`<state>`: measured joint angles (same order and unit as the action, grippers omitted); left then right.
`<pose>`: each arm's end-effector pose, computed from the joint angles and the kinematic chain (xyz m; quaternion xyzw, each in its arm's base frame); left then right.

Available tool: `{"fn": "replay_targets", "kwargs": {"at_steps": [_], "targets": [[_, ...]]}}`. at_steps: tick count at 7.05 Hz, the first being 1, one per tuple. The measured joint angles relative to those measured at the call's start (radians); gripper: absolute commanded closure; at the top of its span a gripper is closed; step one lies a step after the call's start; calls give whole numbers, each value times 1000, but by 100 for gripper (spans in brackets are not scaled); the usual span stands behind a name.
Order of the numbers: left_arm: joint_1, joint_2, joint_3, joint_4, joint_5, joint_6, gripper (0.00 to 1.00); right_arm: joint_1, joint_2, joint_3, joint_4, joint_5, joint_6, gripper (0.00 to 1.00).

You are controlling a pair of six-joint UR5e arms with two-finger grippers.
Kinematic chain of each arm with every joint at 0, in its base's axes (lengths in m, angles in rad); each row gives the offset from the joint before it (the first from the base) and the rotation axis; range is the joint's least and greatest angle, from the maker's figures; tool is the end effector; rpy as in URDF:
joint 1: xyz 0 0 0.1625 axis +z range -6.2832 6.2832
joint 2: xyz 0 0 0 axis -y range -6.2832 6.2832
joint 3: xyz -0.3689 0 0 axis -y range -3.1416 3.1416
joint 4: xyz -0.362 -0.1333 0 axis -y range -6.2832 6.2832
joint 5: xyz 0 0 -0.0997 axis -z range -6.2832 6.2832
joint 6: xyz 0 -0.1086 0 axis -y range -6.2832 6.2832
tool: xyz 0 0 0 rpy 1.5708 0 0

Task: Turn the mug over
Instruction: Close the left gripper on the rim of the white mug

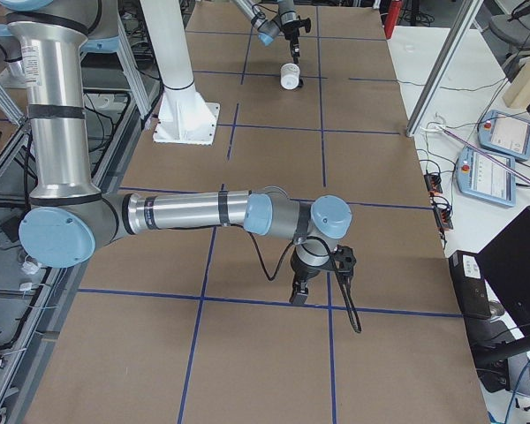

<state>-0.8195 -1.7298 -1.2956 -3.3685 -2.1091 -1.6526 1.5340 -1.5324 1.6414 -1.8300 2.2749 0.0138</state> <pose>0.2843 -0.4181 0.4593 0.0936 0.7339 -0.1017 0.6650 0.0460 -0.4622 0.5885 -0.0791 -0.3420 0.0151 0.9363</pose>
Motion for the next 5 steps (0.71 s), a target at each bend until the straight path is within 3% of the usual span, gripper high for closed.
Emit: {"fn": "replay_targets", "kwargs": {"at_steps": [5], "targets": [[44, -36, 5, 1, 0, -29, 0, 0, 0, 0, 0, 0, 0, 0]]}}
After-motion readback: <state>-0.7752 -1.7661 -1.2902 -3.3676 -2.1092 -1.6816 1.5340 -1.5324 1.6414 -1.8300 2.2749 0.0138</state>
